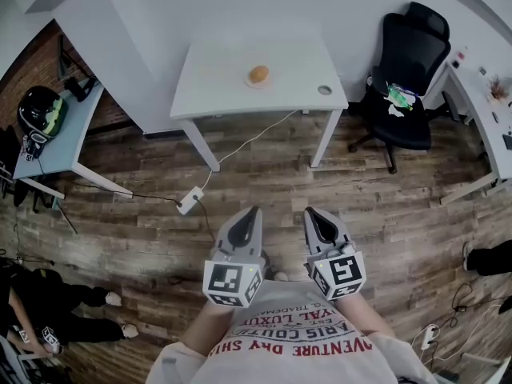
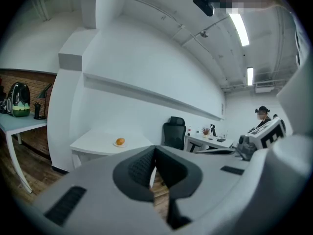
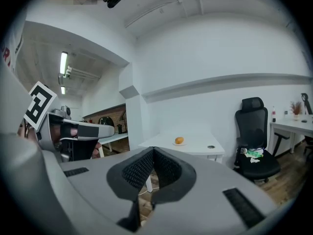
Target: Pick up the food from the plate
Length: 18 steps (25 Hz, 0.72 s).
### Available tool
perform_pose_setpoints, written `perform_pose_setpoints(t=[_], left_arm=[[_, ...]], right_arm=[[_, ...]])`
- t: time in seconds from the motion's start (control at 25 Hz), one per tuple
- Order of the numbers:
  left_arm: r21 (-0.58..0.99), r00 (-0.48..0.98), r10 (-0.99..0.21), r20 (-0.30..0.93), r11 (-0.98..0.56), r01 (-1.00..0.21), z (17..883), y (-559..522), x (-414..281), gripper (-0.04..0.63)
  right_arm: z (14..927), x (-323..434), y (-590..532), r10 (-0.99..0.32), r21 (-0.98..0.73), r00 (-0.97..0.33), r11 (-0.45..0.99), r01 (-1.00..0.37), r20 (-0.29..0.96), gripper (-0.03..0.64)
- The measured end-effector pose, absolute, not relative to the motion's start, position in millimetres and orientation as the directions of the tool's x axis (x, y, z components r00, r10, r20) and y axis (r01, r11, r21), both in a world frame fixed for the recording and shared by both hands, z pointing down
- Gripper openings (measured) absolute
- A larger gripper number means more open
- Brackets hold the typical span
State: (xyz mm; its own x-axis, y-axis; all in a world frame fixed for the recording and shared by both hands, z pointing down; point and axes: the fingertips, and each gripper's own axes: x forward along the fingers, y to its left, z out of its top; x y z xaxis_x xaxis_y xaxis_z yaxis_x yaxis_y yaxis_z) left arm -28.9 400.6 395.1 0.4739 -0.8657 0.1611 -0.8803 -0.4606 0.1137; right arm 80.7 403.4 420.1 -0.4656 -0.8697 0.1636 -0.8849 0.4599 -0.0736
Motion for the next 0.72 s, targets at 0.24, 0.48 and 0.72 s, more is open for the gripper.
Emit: perform_pose_setpoints(t=[0.24,0.48,0.72], left_arm=[[0.116,0.487,-0.857,0.171,-0.473,-0.873,402.6,357.3,-34.0,0.008],[0.145,0.509,-0.844,0.169,-0.489,-0.86,401.8,278.9,-45.6,0.008],[0.179,0.527,-0.828,0.191,-0.498,-0.849,401.5,189.1,-77.4,0.007]], right_arm=[[427.2,79.1,362.9,-0.884,-0.074,-0.43,0.424,-0.903,0.183,0.011],[418.5,78.1,293.9,-0.906,-0.052,-0.379,0.377,-0.925,0.187,0.011],[415.6,57.8,212.3,-0.916,-0.051,-0.333,0.331,-0.942,0.222,0.011]])
